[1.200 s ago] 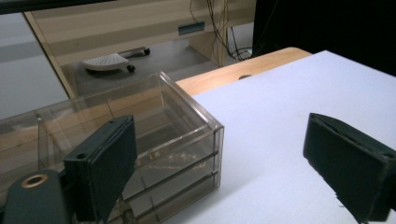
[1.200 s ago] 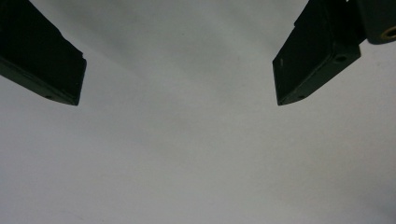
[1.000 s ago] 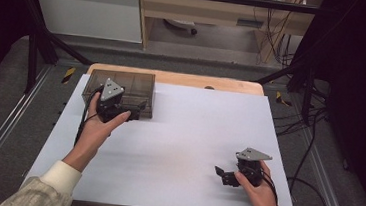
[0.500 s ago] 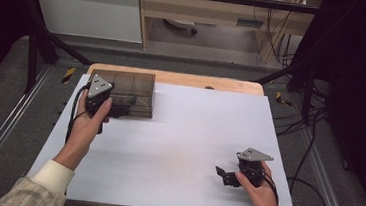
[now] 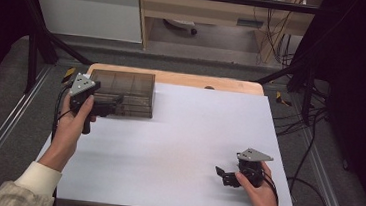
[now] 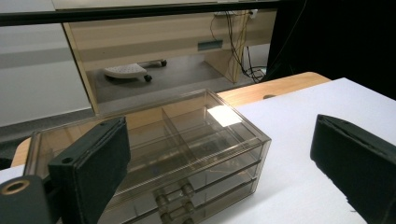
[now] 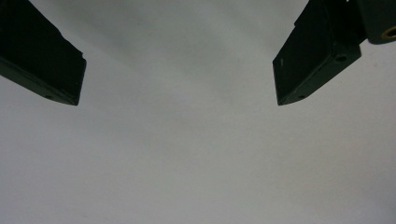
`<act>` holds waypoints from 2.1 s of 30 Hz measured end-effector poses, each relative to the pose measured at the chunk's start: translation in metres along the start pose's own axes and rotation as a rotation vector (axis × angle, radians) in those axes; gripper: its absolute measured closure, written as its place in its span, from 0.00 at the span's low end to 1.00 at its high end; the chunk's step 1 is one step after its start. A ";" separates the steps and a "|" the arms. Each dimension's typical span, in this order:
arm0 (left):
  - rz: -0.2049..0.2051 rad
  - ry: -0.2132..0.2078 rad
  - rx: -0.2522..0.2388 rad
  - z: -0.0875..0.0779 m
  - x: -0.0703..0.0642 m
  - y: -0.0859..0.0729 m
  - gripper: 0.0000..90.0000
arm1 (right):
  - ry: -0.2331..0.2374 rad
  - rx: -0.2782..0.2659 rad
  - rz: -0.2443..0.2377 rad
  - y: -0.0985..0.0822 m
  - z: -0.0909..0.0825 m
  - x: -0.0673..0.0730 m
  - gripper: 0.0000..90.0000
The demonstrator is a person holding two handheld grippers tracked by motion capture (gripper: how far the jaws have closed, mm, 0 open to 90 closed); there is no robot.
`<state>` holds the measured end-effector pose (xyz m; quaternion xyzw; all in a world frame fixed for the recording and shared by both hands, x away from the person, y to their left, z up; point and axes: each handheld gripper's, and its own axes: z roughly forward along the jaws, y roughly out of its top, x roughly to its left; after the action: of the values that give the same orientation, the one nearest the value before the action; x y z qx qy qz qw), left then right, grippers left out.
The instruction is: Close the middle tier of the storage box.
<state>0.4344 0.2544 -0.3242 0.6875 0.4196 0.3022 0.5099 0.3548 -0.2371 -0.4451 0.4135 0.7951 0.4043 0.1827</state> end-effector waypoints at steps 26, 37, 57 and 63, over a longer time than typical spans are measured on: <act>-0.024 0.026 0.006 -0.046 0.028 -0.028 0.06 | 0.006 -0.006 0.013 0.000 0.000 0.000 0.03; -0.041 0.036 0.014 -0.067 0.033 -0.049 0.06 | 0.001 -0.010 0.011 0.000 -0.001 0.001 0.03; -0.048 0.058 0.050 -0.089 0.042 -0.083 0.06 | -0.003 -0.009 0.006 -0.001 -0.001 0.001 0.03; -0.049 0.055 0.041 -0.094 0.041 -0.090 0.06 | -0.006 -0.009 0.007 -0.001 -0.002 0.001 0.03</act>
<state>0.3501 0.3446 -0.3831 0.6788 0.4563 0.2997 0.4911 0.3525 -0.2379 -0.4449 0.4169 0.7911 0.4073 0.1856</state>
